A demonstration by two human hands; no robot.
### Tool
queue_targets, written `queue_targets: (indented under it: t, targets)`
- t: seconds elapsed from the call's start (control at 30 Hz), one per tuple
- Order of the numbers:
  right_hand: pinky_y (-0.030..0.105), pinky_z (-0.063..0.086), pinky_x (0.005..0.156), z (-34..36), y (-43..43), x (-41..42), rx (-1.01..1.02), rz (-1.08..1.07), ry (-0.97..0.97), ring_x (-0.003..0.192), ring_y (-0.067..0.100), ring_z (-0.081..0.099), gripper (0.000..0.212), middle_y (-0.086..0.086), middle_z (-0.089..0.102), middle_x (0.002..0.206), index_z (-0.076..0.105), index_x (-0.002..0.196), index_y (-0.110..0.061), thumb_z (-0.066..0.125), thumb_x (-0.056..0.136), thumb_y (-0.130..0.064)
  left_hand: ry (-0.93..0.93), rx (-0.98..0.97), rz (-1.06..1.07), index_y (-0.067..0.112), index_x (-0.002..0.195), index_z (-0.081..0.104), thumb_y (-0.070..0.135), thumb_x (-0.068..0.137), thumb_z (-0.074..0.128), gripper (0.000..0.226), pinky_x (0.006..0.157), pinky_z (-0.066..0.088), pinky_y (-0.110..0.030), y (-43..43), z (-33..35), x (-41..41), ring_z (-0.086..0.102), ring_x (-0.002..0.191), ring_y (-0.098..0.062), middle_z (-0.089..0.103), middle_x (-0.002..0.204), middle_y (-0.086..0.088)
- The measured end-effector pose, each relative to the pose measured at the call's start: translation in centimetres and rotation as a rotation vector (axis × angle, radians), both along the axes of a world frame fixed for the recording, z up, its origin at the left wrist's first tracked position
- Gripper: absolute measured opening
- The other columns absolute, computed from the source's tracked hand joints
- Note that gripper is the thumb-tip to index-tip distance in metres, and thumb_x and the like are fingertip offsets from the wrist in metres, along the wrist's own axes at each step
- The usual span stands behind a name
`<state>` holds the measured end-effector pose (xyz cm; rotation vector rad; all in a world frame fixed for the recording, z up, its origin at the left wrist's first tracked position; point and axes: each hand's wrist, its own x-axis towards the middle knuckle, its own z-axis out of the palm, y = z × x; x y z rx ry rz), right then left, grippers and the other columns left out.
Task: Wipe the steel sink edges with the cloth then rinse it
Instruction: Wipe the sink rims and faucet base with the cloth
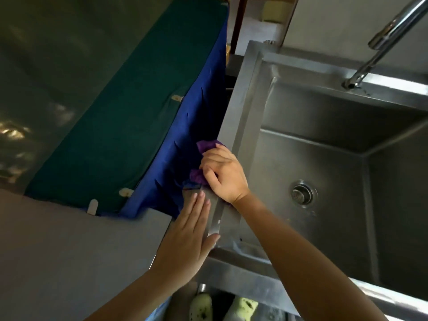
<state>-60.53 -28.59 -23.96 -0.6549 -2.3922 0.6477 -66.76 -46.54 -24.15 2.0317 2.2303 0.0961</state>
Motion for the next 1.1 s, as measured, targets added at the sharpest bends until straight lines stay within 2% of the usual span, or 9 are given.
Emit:
queue_targets:
  t: [0.17, 0.3, 0.47, 0.6, 0.73, 0.83, 0.93, 1.1]
  targets:
    - [0.034, 0.026, 0.113, -0.4, -2.9, 0.8, -0.020, -0.013, -0.002, 0.108, 0.021, 0.057, 0.033, 0.001, 0.069, 0.094, 0.069, 0.083, -0.013, 0.039, 0.089, -0.024, -0.043, -0.028, 0.004, 0.002, 0.146, 0.023, 0.051, 0.099, 0.014, 0.068, 0.109, 0.026, -0.040, -3.2, -0.4, 0.5, 0.021, 0.145, -0.026, 0.022, 0.156, -0.014]
    - [0.039, 0.017, 0.117, -0.5, -5.2, 1.2, -0.052, -0.041, -0.064, 0.126, 0.021, 0.046, 0.035, 0.001, 0.067, 0.116, 0.069, 0.103, -0.014, 0.040, 0.090, -0.029, -0.014, -0.017, -0.017, 0.000, 0.144, 0.028, 0.049, 0.100, 0.015, 0.068, 0.112, 0.025, -0.039, -4.2, -0.2, 0.4, 0.022, 0.145, -0.027, 0.024, 0.155, -0.017]
    - [0.044, 0.007, 0.120, -0.4, -7.5, 2.0, -0.108, -0.124, -0.131, 0.140, 0.025, 0.027, 0.046, 0.005, 0.048, 0.142, 0.056, 0.128, -0.013, 0.037, 0.091, -0.033, -0.001, -0.020, 0.005, -0.001, 0.144, 0.028, 0.048, 0.100, 0.011, 0.068, 0.114, 0.019, -0.037, -4.9, 0.4, 1.0, 0.018, 0.144, -0.025, 0.023, 0.155, -0.017]
    - [0.039, 0.000, 0.120, -0.3, -9.1, 2.5, -0.152, -0.216, -0.186, 0.145, 0.025, 0.012, 0.057, 0.009, 0.027, 0.154, 0.041, 0.139, -0.011, 0.031, 0.091, -0.040, 0.011, -0.026, 0.001, -0.004, 0.143, 0.028, 0.048, 0.099, 0.009, 0.070, 0.116, 0.014, -0.034, -4.9, 0.6, 1.1, 0.020, 0.142, -0.026, 0.026, 0.153, -0.020]
    - [0.036, -0.003, 0.119, -0.2, -10.2, 2.2, -0.231, -0.373, -0.237, 0.146, 0.025, 0.002, 0.066, 0.014, 0.011, 0.157, 0.025, 0.145, -0.007, 0.021, 0.090, -0.042, -0.037, -0.008, -0.005, -0.001, 0.147, 0.020, 0.050, 0.099, 0.008, 0.071, 0.117, 0.009, -0.031, -5.0, 0.6, 1.1, 0.013, 0.145, -0.022, 0.017, 0.156, -0.016]
    - [0.034, -0.004, 0.119, -0.1, -11.0, 2.5, -0.255, -0.423, -0.304, 0.147, 0.025, 0.003, 0.070, 0.015, 0.010, 0.157, 0.016, 0.147, -0.007, 0.011, 0.088, -0.045, -0.048, -0.012, -0.008, 0.000, 0.148, 0.016, 0.050, 0.098, 0.007, 0.071, 0.117, 0.008, -0.032, -5.1, 0.7, 1.0, 0.011, 0.145, -0.022, 0.015, 0.157, -0.015]
    - [0.032, -0.005, 0.119, -0.1, -11.6, 3.2, -0.277, -0.424, -0.349, 0.147, 0.021, 0.005, 0.065, 0.011, 0.012, 0.158, 0.014, 0.148, -0.008, 0.015, 0.093, -0.043, -0.074, -0.022, -0.029, -0.001, 0.147, 0.016, 0.053, 0.097, 0.008, 0.074, 0.115, 0.014, -0.037, -5.1, 0.6, 0.9, 0.010, 0.145, -0.023, 0.015, 0.157, -0.017]
    - [0.029, -0.004, 0.118, 1.0, -13.9, 4.3, -0.309, -0.402, -0.396, 0.146, 0.021, 0.010, 0.077, 0.011, 0.019, 0.156, 0.017, 0.147, -0.005, 0.005, 0.084, -0.049, -0.109, -0.062, -0.089, -0.004, 0.143, 0.027, 0.057, 0.096, 0.014, 0.079, 0.116, 0.012, -0.035, -5.4, 0.7, -0.2, 0.013, 0.144, -0.025, 0.023, 0.153, -0.022]
